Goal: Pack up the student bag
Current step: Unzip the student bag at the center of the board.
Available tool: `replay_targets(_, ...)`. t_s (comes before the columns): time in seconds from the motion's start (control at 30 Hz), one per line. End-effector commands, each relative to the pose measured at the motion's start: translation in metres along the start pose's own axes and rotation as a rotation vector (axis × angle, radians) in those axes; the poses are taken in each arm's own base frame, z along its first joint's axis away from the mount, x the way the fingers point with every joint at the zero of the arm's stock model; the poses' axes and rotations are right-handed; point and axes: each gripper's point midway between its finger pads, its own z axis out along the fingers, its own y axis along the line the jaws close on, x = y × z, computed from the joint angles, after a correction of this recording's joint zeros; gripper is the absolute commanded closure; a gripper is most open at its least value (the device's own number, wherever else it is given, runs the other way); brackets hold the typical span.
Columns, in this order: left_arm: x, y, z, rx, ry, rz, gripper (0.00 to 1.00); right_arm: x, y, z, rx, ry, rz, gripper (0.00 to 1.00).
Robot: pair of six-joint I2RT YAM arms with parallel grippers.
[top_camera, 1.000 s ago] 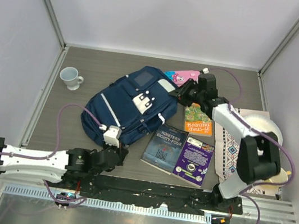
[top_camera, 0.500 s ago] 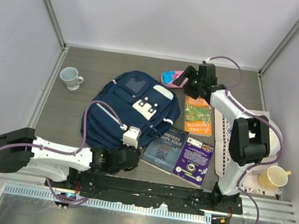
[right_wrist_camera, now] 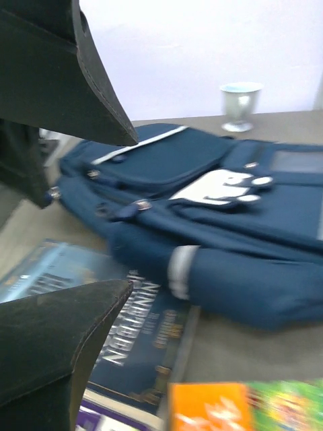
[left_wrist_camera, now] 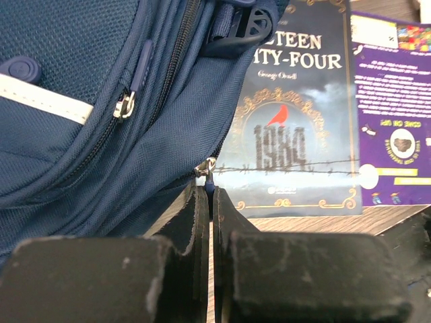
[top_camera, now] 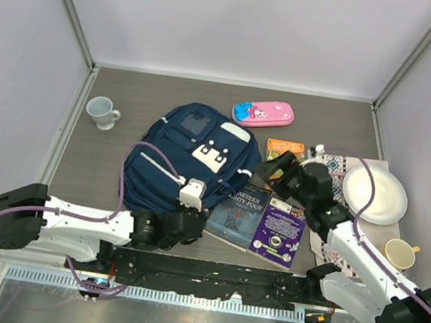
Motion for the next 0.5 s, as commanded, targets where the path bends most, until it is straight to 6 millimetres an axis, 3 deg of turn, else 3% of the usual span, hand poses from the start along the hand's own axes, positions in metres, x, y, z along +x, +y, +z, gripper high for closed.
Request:
replay_targets(0.0,-0.051,-0.043,-0.006,0.098,-0.121,-0.059,1.0,0.042,0.017,-0.013,-0.083,0.068,0.122,0.15)
replay_targets(0.23,-0.058,-0.059,-0.005,0.133,-0.114,0.001,1.0,0.083,0.037,-0.002,-0.147,0.163,0.137,0.16)
replay_targets(0.47,-0.065,-0.064,-0.01,0.165,-0.136,-0.011,1.0,0.109,0.036,0.017,-0.132,0.21,0.169,0.22)
